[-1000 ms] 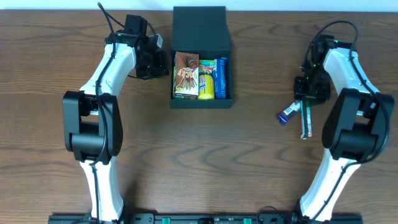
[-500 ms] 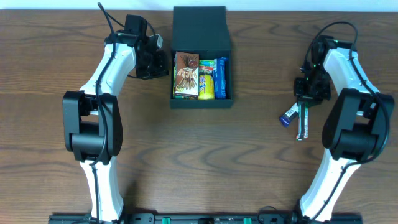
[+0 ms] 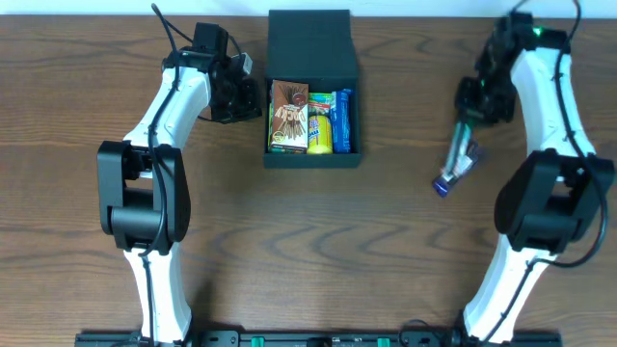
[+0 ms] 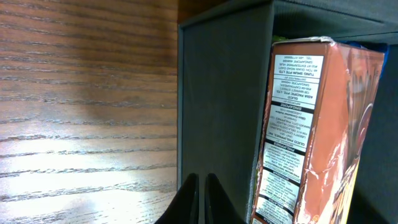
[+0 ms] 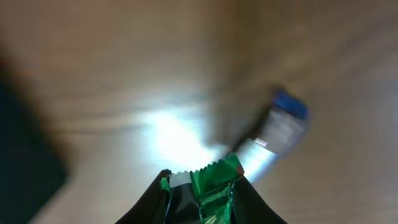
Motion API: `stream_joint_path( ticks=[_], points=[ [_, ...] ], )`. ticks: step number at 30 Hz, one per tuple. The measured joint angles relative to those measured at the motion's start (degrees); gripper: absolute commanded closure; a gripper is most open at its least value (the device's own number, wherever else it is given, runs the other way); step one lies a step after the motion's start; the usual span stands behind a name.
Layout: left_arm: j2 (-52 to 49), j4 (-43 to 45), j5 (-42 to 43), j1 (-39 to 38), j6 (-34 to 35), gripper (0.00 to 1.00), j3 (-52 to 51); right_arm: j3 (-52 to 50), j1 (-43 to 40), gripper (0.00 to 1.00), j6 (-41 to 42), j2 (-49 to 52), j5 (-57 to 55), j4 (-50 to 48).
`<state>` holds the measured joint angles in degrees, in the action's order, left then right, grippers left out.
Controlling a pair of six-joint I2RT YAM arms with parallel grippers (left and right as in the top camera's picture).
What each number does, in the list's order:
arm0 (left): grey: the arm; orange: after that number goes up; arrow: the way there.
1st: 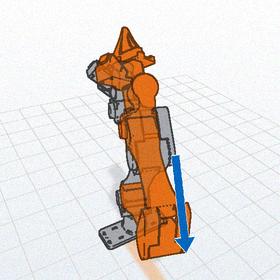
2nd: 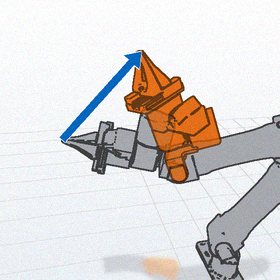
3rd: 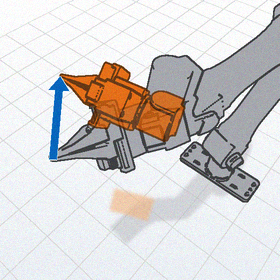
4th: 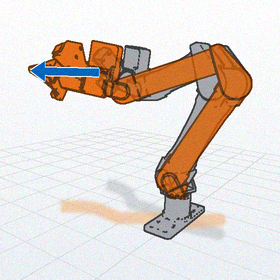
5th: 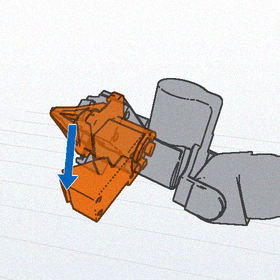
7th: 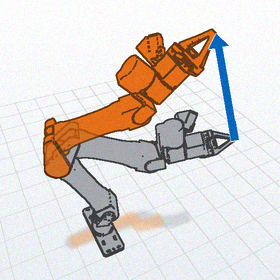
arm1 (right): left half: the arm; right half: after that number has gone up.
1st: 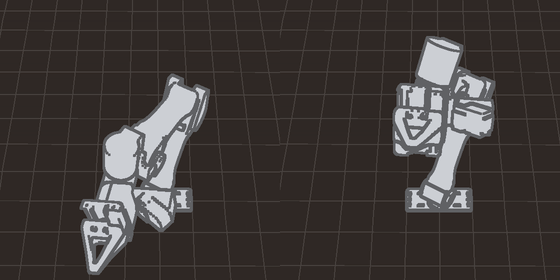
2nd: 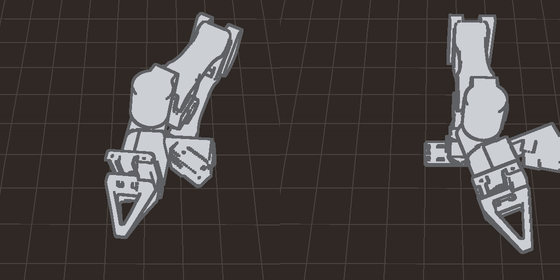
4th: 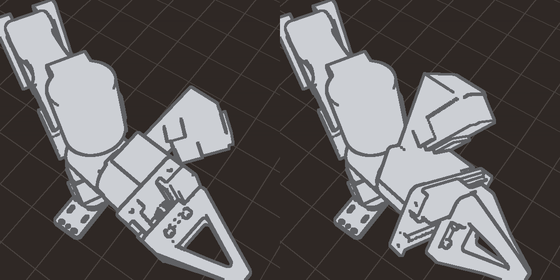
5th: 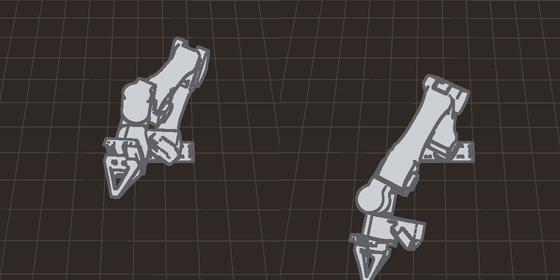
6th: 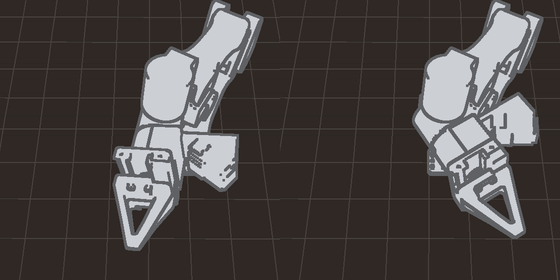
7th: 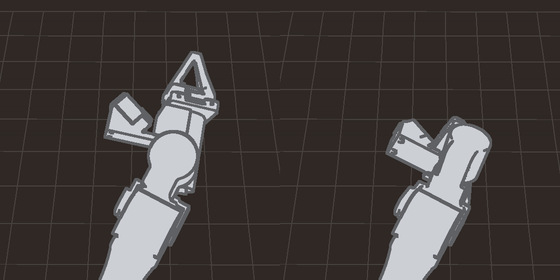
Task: Pack container
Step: 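Grasp the green wrapped bar with the right gripper and lift it, then lower the green bar into the black box's right side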
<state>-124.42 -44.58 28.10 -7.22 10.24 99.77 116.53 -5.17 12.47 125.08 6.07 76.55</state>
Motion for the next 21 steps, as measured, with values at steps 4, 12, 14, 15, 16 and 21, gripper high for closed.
stream_joint_path(
  ticks=[4, 12, 14, 15, 16, 21],
  points=[
    [0.00, 0.02, 0.00, 0.00, -0.17, 0.91, 0.00, 4.63, 6.21, 0.98, 4.52, -0.33, 2.75, -3.50],
    [0.00, -0.72, 0.02, 0.22, -1.75, 0.91, 0.00, 5.79, 21.05, 0.98, 10.93, -0.35, 4.70, -16.46],
    [0.00, -1.40, 0.00, 0.59, -2.14, 0.91, 0.00, 6.19, 22.77, 0.99, 12.00, -0.35, 4.92, -17.40],
    [0.00, -1.66, 0.00, 0.85, -2.43, 0.91, 0.00, 6.38, 23.15, 0.98, 12.39, -0.35, 4.96, -17.49],
    [0.00, -1.75, 0.02, 1.18, -2.64, 0.91, 0.00, 6.58, 23.30, 0.98, 12.74, -0.35, 5.05, -17.49],
    [0.00, -1.88, 0.00, 3.28, -2.89, 0.91, 0.00, 6.78, 23.04, 0.98, 13.22, -0.33, 4.39, -17.53]
  ],
)
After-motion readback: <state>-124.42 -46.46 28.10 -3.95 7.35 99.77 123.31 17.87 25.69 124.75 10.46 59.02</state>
